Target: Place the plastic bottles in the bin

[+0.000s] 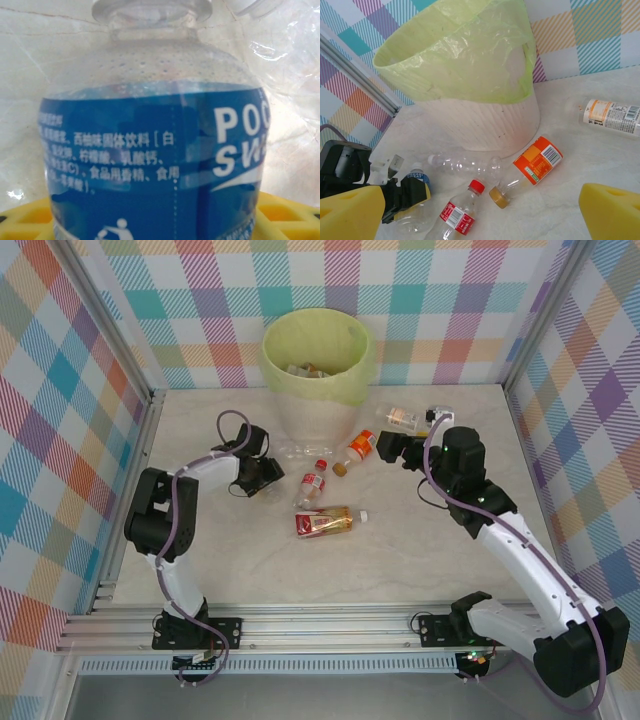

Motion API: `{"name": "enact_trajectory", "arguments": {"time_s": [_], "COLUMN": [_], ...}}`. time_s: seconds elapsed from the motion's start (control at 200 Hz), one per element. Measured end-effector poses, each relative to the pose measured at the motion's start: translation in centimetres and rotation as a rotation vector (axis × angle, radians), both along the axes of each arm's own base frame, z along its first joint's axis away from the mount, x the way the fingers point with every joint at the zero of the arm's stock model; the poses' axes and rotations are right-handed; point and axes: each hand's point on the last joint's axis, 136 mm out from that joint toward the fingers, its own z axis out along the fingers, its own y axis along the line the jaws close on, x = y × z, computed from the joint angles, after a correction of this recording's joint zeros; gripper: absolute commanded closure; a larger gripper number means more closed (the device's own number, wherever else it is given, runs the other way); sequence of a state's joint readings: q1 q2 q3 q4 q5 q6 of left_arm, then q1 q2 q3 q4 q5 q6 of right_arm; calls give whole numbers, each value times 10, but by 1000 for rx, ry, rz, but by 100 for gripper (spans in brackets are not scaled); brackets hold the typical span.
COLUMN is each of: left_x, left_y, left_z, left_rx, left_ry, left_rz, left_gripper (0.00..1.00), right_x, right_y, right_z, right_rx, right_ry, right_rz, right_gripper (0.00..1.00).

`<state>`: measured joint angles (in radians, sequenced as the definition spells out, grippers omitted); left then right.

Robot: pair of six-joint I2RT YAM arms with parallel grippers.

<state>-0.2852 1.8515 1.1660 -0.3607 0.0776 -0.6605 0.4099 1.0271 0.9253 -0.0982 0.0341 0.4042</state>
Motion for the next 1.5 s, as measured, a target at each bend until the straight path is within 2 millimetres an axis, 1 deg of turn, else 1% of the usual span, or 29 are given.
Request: {"name": "enact_trajectory", "arguments": {"time_s": [0.12, 0.23, 0.395, 0.555, 0.68, 0.81, 0.915, 1.02, 1.1, 1.16, 1.215, 1.285, 1.385, 1.45, 1.5], "left_x": [-3, -1, 5, 9, 11, 10, 10, 14, 20, 27, 38, 52, 61, 63, 64], "left_y": [1, -2, -11, -18, -22, -29, -27, -23, -23, -29, -37, -48, -59, -62, -61], "left_z": [8, 23, 53, 89, 126, 165, 194, 221, 240, 256, 275, 305, 342, 358, 365], "left_rx": [-2, -24, -82, -131, -151, -172, -185, -202, -246, -299, -340, -379, -413, -419, -419], "left_ry": [-32, -85, -203, -339, -463, -594, -703, -800, -855, -884, -917, -974, -1059, -1096, -1112], "left_rz": [-20, -35, -66, -89, -111, -134, -119, -82, -45, -34, -41, -50, -59, -44, -26], "left_gripper": [48, 50, 53, 54, 54, 54, 55, 54, 54, 54, 54, 55, 55, 55, 55], "right_x": [-1, -1, -1, -2, -2, -3, -3, -3, -3, -3, -3, -3, -5, -6, -6], "right_y": [1, 1, 1, 2, 3, 3, 2, 2, 3, 3, 5, 8, 12, 13, 13], "right_z": [0, 0, 0, 0, 0, -7, -9, -10, -10, -9, -7, -4, -1, -1, -2], "right_rx": [1, 1, 2, 4, 5, 0, -1, -2, -1, 2, 8, 20, 34, 37, 38], "right_ry": [1, 1, 1, 1, 1, 12, 16, 17, 17, 14, 6, -3, -8, -5, -4], "right_rz": [5, 5, 9, 17, 19, 19, 19, 19, 19, 24, 33, 48, 69, 77, 79], "right_gripper": [0, 0, 0, 0, 0, 0, 0, 0, 0, 0, 0, 0, 0, 0, 0]}}
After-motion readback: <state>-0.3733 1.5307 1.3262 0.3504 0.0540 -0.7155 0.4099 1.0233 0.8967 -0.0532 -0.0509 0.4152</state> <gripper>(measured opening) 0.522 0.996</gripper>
